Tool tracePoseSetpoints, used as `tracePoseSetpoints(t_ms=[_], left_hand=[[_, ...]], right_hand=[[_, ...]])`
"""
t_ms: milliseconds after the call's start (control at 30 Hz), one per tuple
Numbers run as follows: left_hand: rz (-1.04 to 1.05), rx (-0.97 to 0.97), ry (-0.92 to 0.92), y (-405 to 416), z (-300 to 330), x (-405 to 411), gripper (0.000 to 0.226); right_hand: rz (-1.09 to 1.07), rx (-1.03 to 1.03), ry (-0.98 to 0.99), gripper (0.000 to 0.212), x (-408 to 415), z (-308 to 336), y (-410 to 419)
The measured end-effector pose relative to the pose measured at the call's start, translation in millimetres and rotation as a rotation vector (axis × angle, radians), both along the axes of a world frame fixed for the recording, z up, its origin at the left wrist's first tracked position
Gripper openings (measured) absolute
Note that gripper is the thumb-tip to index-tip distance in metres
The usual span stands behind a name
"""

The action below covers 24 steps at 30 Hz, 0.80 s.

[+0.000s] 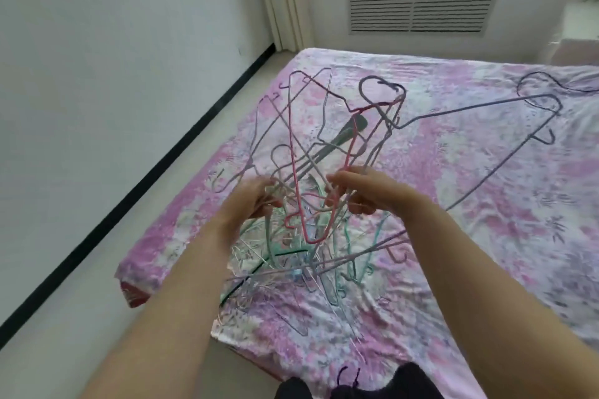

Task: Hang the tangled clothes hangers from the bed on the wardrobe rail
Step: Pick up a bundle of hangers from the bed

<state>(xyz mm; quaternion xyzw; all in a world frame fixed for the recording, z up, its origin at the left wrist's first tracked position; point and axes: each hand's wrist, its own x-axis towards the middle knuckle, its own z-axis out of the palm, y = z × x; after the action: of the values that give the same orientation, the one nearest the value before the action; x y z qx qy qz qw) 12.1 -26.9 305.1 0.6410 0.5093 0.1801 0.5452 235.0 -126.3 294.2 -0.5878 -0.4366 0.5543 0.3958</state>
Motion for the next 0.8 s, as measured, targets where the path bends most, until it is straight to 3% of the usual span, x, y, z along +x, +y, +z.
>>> tracePoseSetpoints(t_ms=[100,167,300,400,567,700,800], left_hand=[[0.053,0.196,0.029,10,26,11,0.067],[0.03,0.254,0.145,12,30,16,0.089],[-0.139,0.22,0.193,1,13,21,0.105],[-0.185,0.056,0.185,-8,-9,23,0.119],[-0.128,-0.342,-0.067,-35,-37,19,0.127],[0.031,-0.65,-0.387,-39,-60,15,0.111],[0.011,-0.74,-0.442,-38,-63,16,0.092]], right_hand=[[-0.016,0.026,-0.072,0.031,-3,13,13],[-0.044,0.048,-0.131,0.034,-6,16,20],[-0.103,0.182,-0.189,0.031,-14,13,26],[-0.005,0.224,-0.414,0.05,-20,7,28],[0.036,0.159,-0.926,0.093,-26,-7,37],[0.094,0.085,-1.125,0.074,-34,-19,51],[0.145,0.059,-1.162,0.053,-55,-29,58]])
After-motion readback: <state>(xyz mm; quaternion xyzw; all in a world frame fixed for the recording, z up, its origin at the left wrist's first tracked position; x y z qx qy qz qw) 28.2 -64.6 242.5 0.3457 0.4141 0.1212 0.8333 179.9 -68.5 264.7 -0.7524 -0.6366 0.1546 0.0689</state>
